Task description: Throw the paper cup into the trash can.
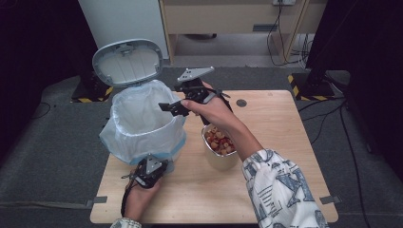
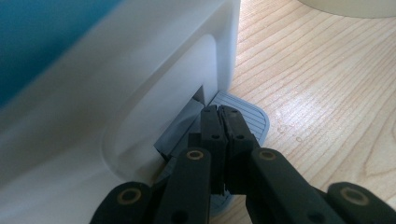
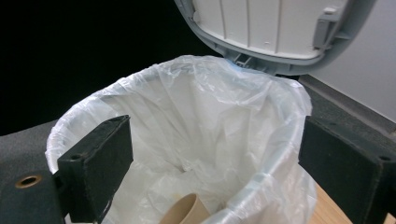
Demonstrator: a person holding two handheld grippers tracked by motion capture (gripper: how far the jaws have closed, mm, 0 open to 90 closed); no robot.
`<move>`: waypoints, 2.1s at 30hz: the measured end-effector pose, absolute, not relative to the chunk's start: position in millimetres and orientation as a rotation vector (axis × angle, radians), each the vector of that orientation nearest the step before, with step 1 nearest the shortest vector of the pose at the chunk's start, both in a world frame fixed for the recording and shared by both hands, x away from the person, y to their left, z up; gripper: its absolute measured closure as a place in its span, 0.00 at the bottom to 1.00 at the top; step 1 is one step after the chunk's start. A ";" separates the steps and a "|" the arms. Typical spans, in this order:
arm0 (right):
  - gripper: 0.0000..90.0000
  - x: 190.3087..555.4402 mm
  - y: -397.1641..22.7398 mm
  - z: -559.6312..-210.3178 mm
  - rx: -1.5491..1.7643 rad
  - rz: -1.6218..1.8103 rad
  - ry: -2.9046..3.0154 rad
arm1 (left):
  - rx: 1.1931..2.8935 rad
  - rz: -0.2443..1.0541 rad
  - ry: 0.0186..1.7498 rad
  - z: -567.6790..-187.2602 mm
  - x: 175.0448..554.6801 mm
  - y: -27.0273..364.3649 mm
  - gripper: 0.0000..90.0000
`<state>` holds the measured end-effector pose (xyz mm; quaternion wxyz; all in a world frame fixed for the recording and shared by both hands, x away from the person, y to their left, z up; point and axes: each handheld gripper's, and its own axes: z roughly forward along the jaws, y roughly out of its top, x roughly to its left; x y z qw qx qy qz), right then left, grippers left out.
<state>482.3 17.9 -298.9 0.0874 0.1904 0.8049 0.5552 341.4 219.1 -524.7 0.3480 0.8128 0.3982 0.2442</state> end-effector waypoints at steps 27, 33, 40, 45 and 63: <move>0.10 488.1 -37.2 -300.3 0.689 1.651 2.318 | 2.108 0.633 1.033 -524.6 341.5 219.1 0.98; 0.10 489.6 -47.5 -299.7 0.708 1.644 2.298 | 2.107 0.631 1.033 -524.7 341.6 219.3 0.98; 0.10 491.1 -59.0 -300.2 0.734 1.634 2.279 | 2.106 0.631 1.033 -524.7 341.6 219.4 0.98; 0.10 491.8 -66.8 -302.1 0.751 1.623 2.270 | 2.107 0.632 1.033 -524.7 341.6 219.4 0.98; 0.09 493.2 -92.0 -309.8 0.795 1.570 2.249 | 2.106 0.632 1.033 -524.7 341.5 219.3 0.97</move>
